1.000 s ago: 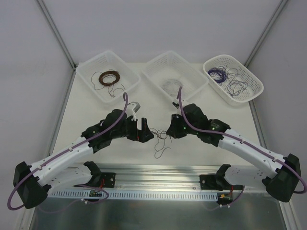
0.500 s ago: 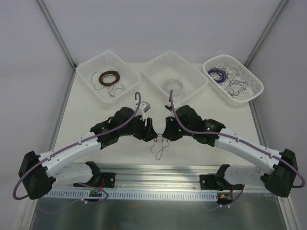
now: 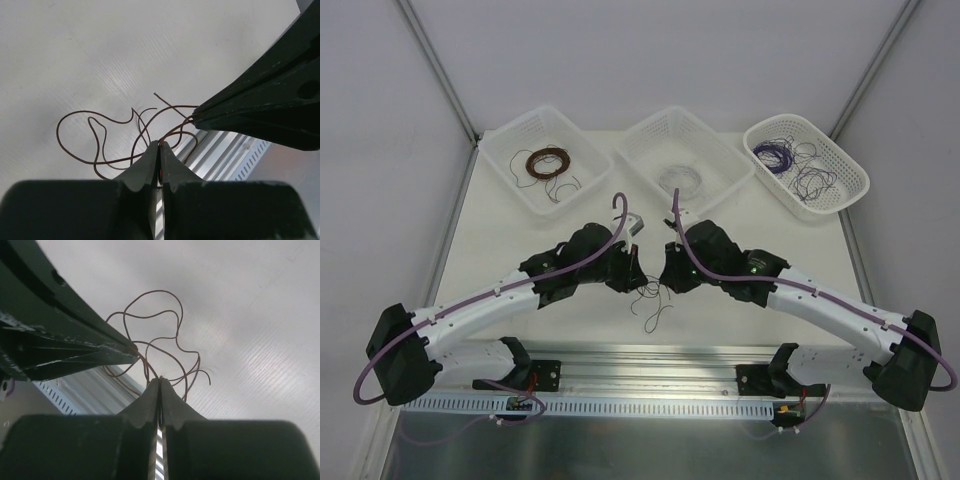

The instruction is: Untangle the cables

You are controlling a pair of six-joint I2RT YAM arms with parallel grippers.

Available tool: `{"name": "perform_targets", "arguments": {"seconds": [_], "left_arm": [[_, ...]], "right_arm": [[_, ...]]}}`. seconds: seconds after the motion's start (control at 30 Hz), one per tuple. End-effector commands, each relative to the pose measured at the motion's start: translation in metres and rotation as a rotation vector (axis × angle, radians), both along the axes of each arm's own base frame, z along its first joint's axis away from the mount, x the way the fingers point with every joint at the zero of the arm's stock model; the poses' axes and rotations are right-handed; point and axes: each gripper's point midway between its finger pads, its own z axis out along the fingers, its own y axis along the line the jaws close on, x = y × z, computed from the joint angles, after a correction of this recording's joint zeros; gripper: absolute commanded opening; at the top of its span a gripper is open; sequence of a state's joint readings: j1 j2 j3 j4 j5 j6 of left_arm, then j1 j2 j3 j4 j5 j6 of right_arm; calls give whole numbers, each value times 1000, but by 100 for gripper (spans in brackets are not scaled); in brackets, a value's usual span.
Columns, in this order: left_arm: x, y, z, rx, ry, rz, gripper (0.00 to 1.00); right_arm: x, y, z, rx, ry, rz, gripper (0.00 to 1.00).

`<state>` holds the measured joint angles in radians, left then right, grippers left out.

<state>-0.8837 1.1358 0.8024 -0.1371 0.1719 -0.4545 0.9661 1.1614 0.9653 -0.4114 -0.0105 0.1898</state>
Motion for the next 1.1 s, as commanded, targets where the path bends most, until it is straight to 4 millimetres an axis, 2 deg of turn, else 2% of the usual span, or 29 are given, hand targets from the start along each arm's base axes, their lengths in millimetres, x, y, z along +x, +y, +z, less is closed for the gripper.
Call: {"name": "perform_targets", "arguments": {"seconds": [0.0, 0.03, 0.1, 0.13, 0.2, 0.33, 0.43, 0.5, 0.63, 0.7, 0.77, 0.8, 0.87, 0.9, 0.93, 0.97, 1.0, 1.07], "left_arm": [[17, 6, 31, -49, -108, 91, 0], [23, 13, 27, -31, -125, 140, 0], [28, 23, 33, -44, -145, 211, 0], [33, 31, 30, -32, -158, 259, 0], [35, 39, 37, -50, -175, 300, 0], [43, 59, 41, -39, -205, 414, 0], [51, 83, 49, 4, -248, 517, 0], [59, 110, 51, 72, -273, 613, 0], [73, 147, 76, 96, -285, 737, 0], [76, 151, 89, 67, -291, 736, 0], [83, 158, 111, 39, -320, 755, 0], [86, 159, 130, 29, -357, 746, 0], [95, 165, 140, 50, -376, 762, 0], [99, 166, 156, 43, -405, 758, 0], [106, 164, 157, 59, -400, 749, 0], [114, 169, 162, 64, -407, 765, 0], [119, 172, 177, 57, -431, 769, 0], [138, 177, 178, 88, -423, 785, 0]], "right_arm": [[8, -19, -12, -70, -30, -87, 6], [10, -27, -21, -101, -34, -121, 9], [9, -41, -27, -128, -31, -166, 10], [9, -52, -37, -171, -32, -196, 10], [9, -63, -40, -181, -30, -233, 9], [13, -95, -54, -259, -20, -355, 3], [16, -119, -59, -293, 1, -442, 1], [18, -133, -64, -305, 21, -492, 1], [19, -159, -68, -313, 50, -579, 1], [18, -166, -68, -312, 55, -603, 2], [18, -168, -69, -311, 63, -614, 6], [16, -167, -70, -309, 70, -604, 9], [16, -164, -73, -301, 81, -593, 14], [14, -161, -75, -296, 95, -583, 18], [14, -159, -76, -288, 97, -577, 26], [14, -157, -77, -282, 99, -569, 29], [13, -155, -78, -276, 106, -560, 33], [13, -153, -76, -265, 100, -548, 45]]}}
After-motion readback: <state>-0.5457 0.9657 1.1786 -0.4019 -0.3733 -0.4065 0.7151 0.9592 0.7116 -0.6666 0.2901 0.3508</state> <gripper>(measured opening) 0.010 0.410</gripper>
